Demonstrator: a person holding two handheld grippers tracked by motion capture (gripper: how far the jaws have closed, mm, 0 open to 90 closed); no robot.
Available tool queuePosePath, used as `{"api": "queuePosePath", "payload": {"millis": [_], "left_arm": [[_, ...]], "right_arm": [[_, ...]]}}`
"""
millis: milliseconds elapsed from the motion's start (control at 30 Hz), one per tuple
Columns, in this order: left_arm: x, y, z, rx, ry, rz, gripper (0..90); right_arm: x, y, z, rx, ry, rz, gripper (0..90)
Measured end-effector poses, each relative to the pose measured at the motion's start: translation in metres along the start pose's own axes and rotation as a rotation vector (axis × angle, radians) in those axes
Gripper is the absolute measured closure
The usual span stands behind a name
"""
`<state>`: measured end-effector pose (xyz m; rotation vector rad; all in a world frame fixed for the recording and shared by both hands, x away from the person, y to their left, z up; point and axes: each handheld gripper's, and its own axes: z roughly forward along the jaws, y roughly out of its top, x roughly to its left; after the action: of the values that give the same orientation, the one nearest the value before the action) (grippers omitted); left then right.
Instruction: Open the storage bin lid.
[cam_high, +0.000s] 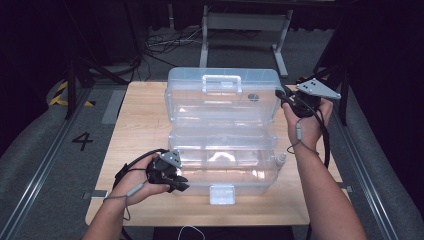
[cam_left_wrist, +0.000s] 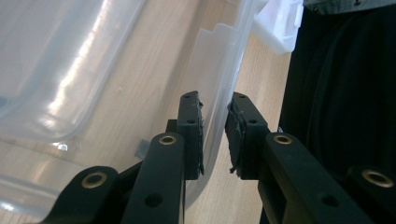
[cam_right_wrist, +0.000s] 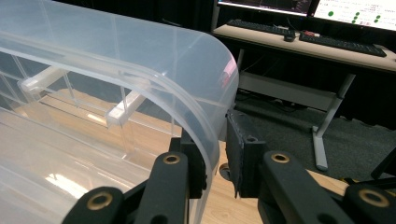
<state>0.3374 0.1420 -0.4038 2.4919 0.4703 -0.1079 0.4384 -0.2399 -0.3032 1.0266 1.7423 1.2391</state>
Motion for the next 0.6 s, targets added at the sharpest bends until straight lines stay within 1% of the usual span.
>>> {"api": "queuePosePath", "payload": {"millis": [100,233,267,600], "left_arm": [[-0.002,-0.001,0.001,-0.003,0.010,0.002,77.6],[-0.001,-0.004,0.001,-0.027,0.003,-0.002,77.6],[-0.001,-0.004,0.001,-0.028,0.003,-0.008,77.5],[0.000,-0.005,0.002,-0.032,0.000,-0.005,77.5]], "right_arm": [[0.000,0.000,0.000,0.002,0.001,0.000,78.5],[-0.001,0.001,0.001,0.005,0.003,0.003,78.5],[-0.001,0.001,0.002,0.006,0.003,0.003,78.6],[-0.004,0.005,0.012,0.028,-0.002,-0.007,79.5]]}}
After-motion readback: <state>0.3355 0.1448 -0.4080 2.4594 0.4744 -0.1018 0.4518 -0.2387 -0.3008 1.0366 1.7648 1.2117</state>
